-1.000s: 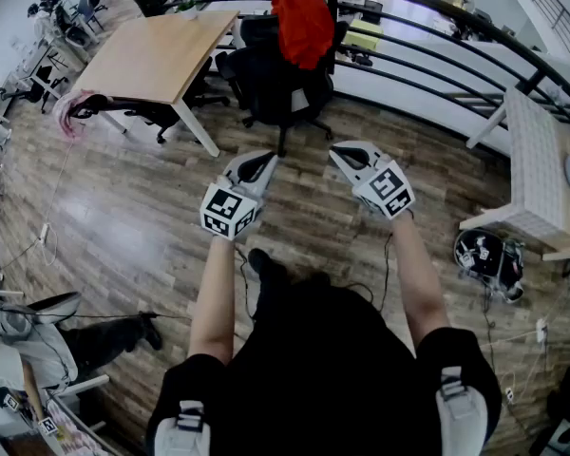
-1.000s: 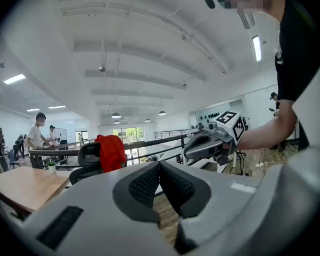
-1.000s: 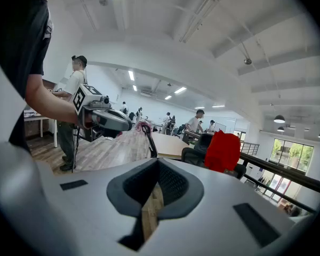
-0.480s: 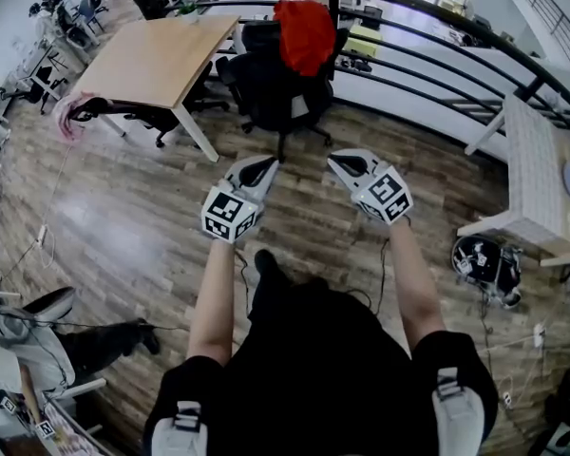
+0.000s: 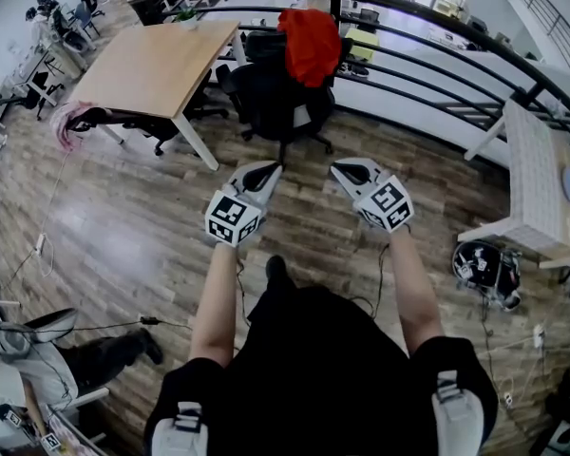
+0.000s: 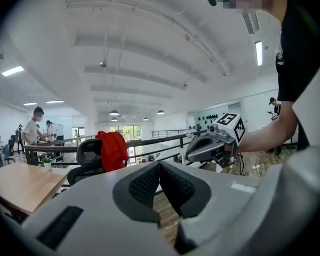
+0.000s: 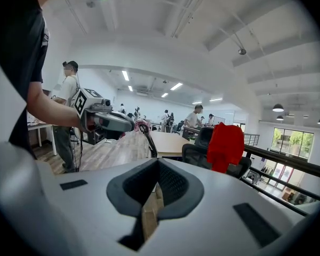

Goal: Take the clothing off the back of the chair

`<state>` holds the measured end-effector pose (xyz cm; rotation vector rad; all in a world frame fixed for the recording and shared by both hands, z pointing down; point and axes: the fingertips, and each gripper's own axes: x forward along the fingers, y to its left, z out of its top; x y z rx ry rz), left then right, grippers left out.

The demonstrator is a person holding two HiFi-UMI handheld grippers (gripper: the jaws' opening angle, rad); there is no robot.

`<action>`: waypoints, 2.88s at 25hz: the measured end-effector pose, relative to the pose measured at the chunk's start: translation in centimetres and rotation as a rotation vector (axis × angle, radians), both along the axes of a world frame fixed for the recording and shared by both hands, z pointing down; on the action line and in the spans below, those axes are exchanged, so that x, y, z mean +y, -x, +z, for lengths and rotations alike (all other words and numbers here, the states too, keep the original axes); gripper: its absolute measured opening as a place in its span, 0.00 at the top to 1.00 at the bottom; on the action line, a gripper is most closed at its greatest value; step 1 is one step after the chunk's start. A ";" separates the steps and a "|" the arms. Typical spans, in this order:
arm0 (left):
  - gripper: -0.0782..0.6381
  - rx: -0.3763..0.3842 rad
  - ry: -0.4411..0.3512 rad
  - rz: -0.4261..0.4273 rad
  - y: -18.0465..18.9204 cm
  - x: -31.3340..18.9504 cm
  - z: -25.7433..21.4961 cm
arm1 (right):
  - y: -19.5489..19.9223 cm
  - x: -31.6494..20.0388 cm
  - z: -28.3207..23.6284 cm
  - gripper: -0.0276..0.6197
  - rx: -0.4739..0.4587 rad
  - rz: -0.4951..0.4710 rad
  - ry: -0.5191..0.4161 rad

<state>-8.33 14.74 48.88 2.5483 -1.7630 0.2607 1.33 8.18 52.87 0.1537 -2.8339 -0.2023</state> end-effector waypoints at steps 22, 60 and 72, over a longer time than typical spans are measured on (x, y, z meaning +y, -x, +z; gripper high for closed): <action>0.89 0.086 -0.004 0.042 13.6 -4.9 1.6 | 11.4 -4.3 2.8 0.96 0.084 0.100 0.025; 0.89 0.084 0.036 0.079 16.4 -16.6 2.7 | 11.4 -15.3 7.1 0.96 0.073 0.205 0.129; 0.89 0.068 0.048 0.043 12.8 -23.7 2.8 | 8.0 -23.2 6.7 0.96 0.066 0.163 0.137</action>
